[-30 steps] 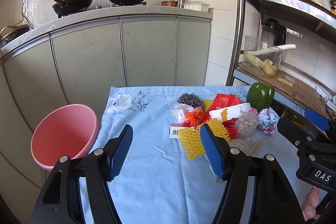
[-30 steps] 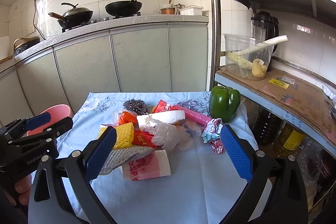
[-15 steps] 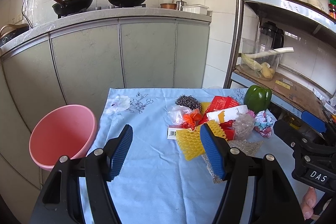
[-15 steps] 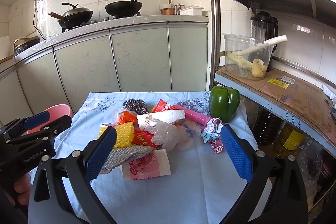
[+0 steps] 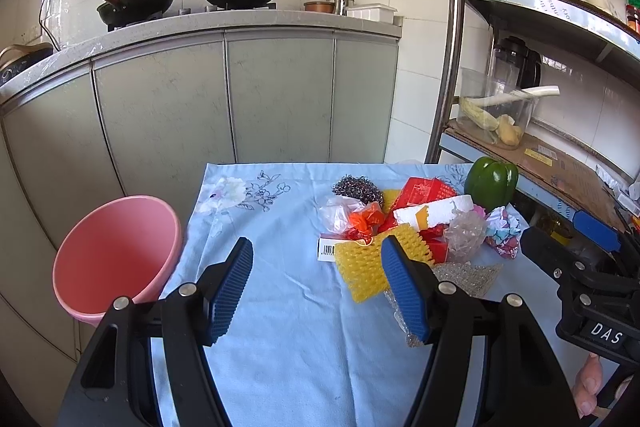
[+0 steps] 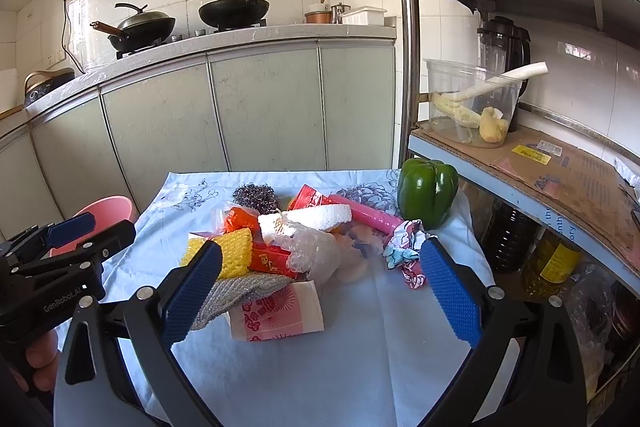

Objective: Collect trash
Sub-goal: 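Lower the left tool onto the yellow foam net and close it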

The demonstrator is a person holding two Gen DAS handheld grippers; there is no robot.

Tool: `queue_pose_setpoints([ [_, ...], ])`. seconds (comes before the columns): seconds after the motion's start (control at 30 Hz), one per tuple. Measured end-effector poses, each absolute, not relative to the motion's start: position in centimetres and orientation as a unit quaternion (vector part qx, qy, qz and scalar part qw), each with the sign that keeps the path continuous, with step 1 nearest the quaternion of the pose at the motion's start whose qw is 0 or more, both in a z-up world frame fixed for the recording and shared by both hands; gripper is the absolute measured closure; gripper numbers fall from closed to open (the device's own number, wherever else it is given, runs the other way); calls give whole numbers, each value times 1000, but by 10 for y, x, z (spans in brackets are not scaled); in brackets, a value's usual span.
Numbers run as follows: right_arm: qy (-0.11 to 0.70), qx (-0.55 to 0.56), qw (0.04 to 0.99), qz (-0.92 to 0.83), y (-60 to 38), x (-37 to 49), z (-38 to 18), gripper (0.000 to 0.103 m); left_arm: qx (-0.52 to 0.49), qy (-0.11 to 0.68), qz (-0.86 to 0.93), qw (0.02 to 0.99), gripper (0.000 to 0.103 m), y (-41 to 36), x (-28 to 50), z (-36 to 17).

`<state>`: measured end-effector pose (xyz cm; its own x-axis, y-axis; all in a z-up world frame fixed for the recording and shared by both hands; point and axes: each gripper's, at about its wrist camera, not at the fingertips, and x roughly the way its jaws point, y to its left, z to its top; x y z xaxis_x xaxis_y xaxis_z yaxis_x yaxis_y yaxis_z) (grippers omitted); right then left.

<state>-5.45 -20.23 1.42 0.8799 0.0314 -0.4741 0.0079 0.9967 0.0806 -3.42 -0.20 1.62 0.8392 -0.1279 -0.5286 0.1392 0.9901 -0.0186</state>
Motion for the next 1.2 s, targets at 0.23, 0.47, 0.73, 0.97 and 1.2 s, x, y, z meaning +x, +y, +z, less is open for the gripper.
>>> queue_pose_setpoints([
  [0.23,249,41,968,13,-204,-52,12,3,18,278,-85,957,37,-2,-34,14],
  [0.47,255,46,966,24,-209,-53,11,3,15,290,-120,949,37,7,-34,12],
  [0.73,280,42,957,57,-211,-54,1,15,1,329,-190,925,50,13,-32,-1],
  [0.97,296,40,948,108,-202,-54,-4,23,-14,372,-226,900,57,1,-12,-17],
  [1.2,296,32,946,130,-198,-54,-5,23,-33,415,-218,883,57,-9,22,-31],
])
